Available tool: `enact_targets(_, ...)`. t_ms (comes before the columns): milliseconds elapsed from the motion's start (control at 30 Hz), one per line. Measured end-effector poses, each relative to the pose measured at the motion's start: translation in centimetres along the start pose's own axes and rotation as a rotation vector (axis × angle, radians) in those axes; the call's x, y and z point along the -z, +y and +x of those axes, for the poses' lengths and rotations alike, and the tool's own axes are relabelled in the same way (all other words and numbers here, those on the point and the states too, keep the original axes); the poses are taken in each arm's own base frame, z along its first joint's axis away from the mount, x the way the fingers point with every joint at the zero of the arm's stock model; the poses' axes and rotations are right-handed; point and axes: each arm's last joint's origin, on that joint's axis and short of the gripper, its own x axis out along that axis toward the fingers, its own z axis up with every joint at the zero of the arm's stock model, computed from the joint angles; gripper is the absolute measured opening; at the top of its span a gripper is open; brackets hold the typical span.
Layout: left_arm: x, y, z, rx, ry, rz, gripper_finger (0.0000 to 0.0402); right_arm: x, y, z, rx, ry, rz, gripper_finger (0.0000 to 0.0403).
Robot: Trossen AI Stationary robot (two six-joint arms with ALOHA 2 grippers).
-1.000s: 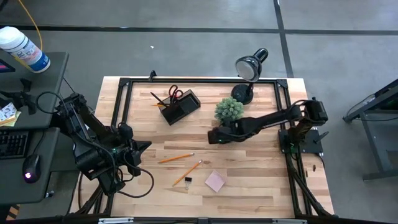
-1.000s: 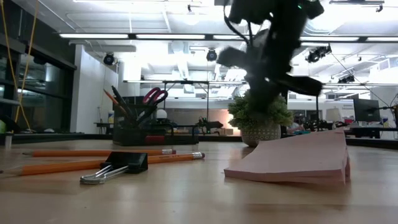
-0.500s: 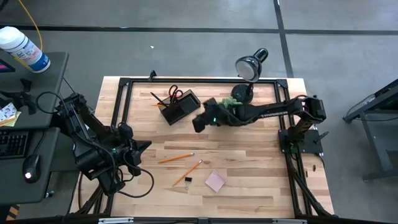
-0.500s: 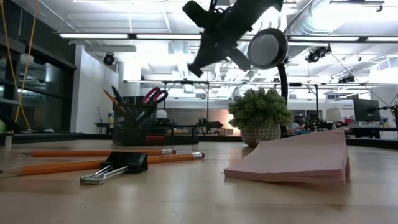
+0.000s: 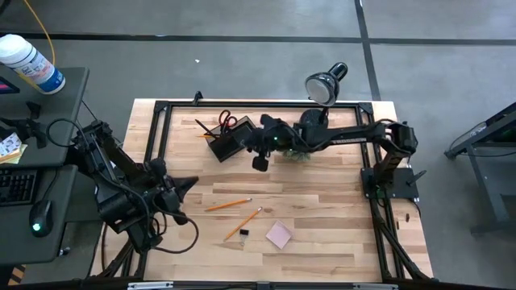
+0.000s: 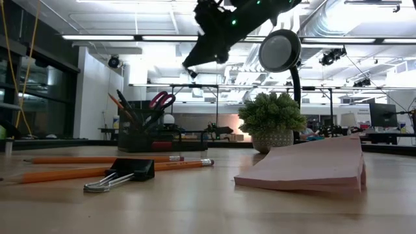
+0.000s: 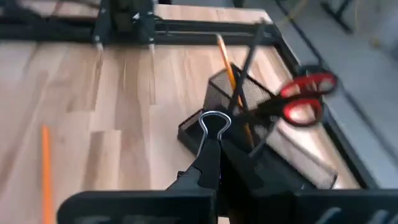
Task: Pick and place office supplies into organizer
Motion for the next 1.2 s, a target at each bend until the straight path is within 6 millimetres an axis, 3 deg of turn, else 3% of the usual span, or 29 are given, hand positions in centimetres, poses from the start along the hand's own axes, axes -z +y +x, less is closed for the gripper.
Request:
enact_targets(133, -0.2, 0.3, 0.6, -0.058, -0.031, -0.132, 0.0005, 0.9, 0.1, 1.7, 0.022, 0.007, -0.129, 0.0000)
enact_targets(567, -2.0, 2.6, 5.3, -0.154, 0.138, -0.508, 0.0005, 3.3, 1.4, 6.5, 0.227, -0.003, -0.456, 0.0000)
enact_targets(833, -3.6, 5.0, 6.1, -0.185, 0.162, -0.612, 0.0005, 3.9, 2.9, 8.3, 0.271, -0.084, -0.538, 0.0000)
enact_targets(1033, -5.1, 6.8, 5.4, -0.161, 0.145, -0.546, 0.0005, 4.4, 3.4, 9.2, 0.281, -0.119, -0.530, 0.0000)
enact_targets(1200, -6.0, 7.9, 5.0, -0.147, 0.132, -0.507, 0.0005, 3.6, 3.1, 10.8, 0.296, -0.141, -0.498, 0.0000)
